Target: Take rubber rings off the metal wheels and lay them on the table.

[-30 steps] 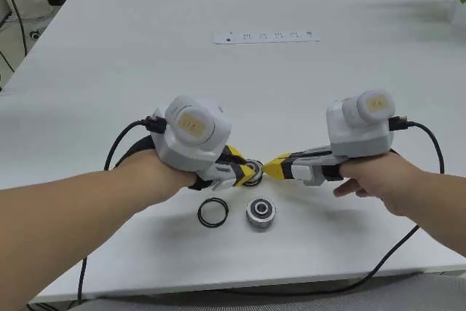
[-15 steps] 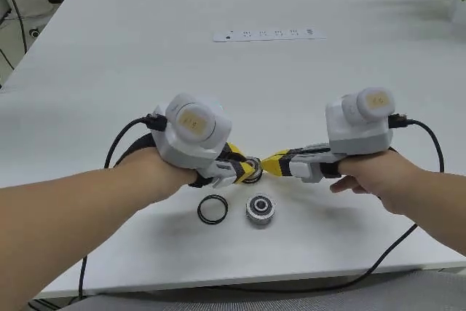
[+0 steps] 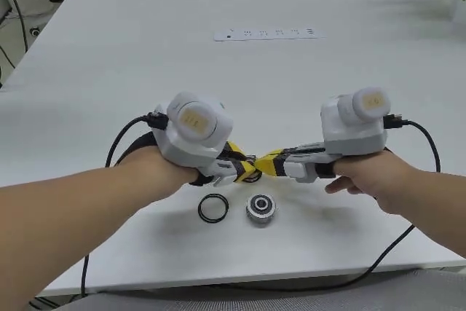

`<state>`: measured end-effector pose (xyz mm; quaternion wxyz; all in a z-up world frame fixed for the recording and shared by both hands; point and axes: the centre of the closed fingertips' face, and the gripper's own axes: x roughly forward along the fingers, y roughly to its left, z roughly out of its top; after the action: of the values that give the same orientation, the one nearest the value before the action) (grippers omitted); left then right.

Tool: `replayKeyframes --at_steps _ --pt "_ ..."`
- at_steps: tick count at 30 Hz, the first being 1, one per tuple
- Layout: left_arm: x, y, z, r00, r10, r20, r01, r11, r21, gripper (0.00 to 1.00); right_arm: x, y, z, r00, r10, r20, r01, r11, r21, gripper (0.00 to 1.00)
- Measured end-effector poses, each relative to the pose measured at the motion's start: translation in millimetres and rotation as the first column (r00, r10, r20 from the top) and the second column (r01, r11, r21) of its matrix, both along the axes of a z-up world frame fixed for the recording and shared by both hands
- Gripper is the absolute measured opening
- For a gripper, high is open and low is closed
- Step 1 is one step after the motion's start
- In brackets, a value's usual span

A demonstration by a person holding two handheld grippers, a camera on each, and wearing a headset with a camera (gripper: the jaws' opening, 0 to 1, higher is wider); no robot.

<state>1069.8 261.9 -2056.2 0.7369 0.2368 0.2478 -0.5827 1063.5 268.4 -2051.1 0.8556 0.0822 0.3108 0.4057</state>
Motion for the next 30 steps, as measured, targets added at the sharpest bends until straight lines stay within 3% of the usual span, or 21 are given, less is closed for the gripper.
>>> replayKeyframes --at_steps 10,19,22,30 --pt "-0.5 0.2 0.0 1.000 -0.004 0.003 0.004 1.000 -0.002 0.08 -1.6 3.9 6.4 1.000 0.022 0.010 -0.022 0.999 0.042 0.00" --pt "-0.1 0.1 0.0 1.000 -0.003 0.001 0.003 1.000 -0.007 0.08 -2.9 1.5 6.8 0.999 0.031 0.019 -0.032 0.998 0.048 0.00" --pt "0.3 0.2 0.1 1.000 -0.001 -0.001 0.001 1.000 -0.012 0.08 -3.1 1.7 12.3 0.999 0.029 0.019 -0.031 0.996 0.088 0.00" --pt "0.2 0.0 0.4 1.000 0.000 0.000 0.000 1.000 -0.014 0.08 -0.7 -1.8 5.5 1.000 0.012 0.025 -0.013 0.999 0.047 0.00"
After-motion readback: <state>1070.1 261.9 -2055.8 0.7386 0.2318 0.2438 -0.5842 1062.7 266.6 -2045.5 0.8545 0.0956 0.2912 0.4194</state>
